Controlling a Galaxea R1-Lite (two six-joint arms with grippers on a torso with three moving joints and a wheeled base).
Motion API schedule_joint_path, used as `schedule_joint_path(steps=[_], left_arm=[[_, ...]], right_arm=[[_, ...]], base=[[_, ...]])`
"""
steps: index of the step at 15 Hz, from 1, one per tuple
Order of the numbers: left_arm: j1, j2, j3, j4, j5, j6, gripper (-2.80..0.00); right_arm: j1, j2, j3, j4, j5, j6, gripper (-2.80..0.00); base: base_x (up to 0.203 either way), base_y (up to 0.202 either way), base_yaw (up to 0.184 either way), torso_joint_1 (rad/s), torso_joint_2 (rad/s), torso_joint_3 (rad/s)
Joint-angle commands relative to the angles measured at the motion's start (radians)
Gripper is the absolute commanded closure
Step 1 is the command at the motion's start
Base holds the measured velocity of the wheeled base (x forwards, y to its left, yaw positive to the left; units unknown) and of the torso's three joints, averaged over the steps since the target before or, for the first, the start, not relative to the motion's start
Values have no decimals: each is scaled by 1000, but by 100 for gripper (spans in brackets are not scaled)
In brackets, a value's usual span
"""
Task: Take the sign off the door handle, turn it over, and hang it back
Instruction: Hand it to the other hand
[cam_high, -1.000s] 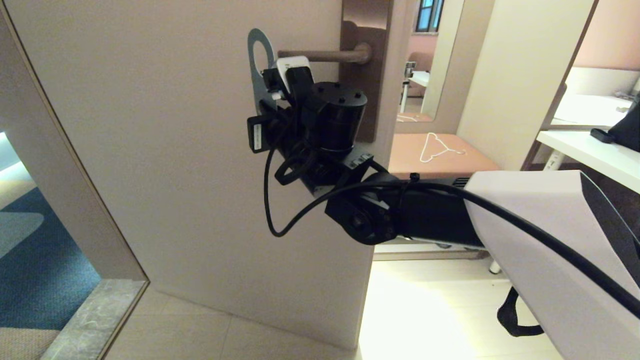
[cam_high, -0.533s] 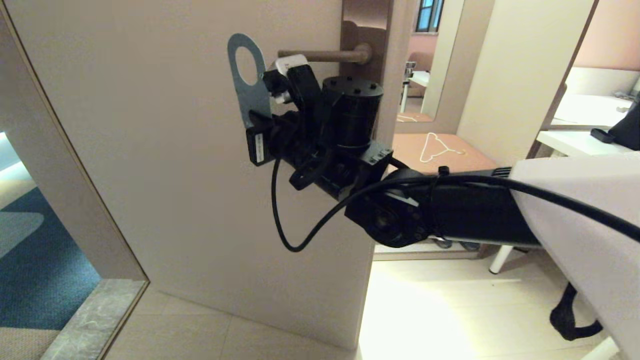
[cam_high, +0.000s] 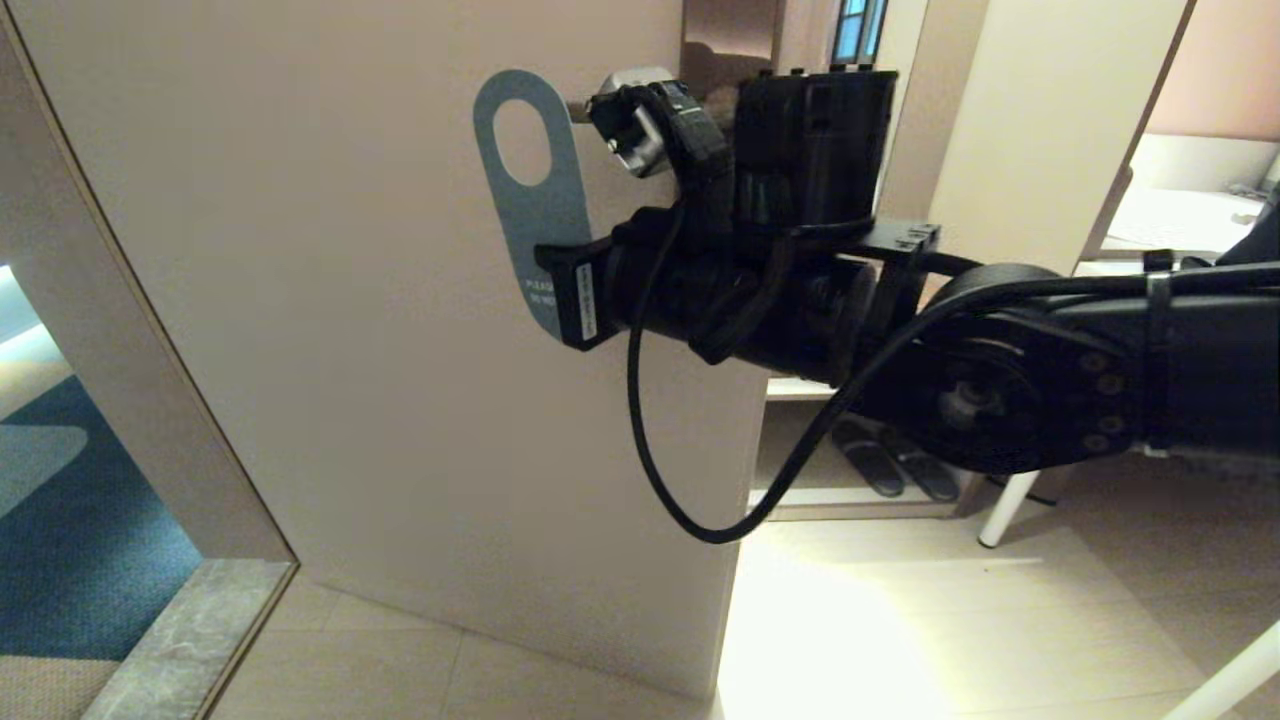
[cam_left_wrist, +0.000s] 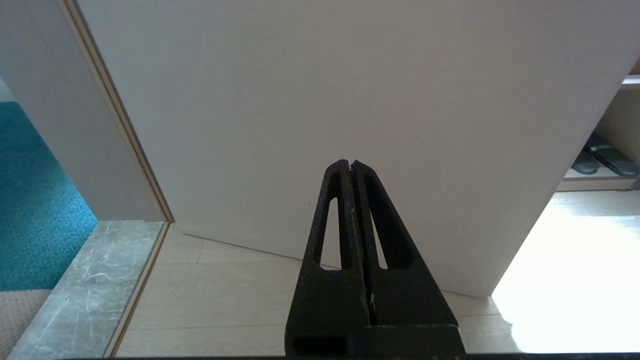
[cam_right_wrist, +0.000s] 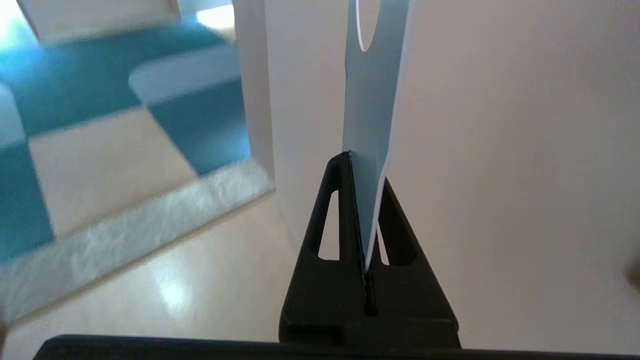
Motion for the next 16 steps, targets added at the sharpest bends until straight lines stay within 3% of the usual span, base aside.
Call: schedule_joint_path(steps=[1,8,13,16], left_arm=[[0,0,0,0,0,-1,0],[0,0,0,0,0,-1,0],[0,0,0,0,0,-1,0],[0,0,0,0,0,-1,0]], right_arm=[[1,-64,29,23,-1,-14,0],[19,-168,222,25,18,-43,0],[8,-232,318,26,174,-35,0],[-5,-262,369,23,240,25,0]], base=[[0,0,0,0,0,0],[0,0,0,0,0,0],[0,0,0,0,0,0],[0,0,0,0,0,0]])
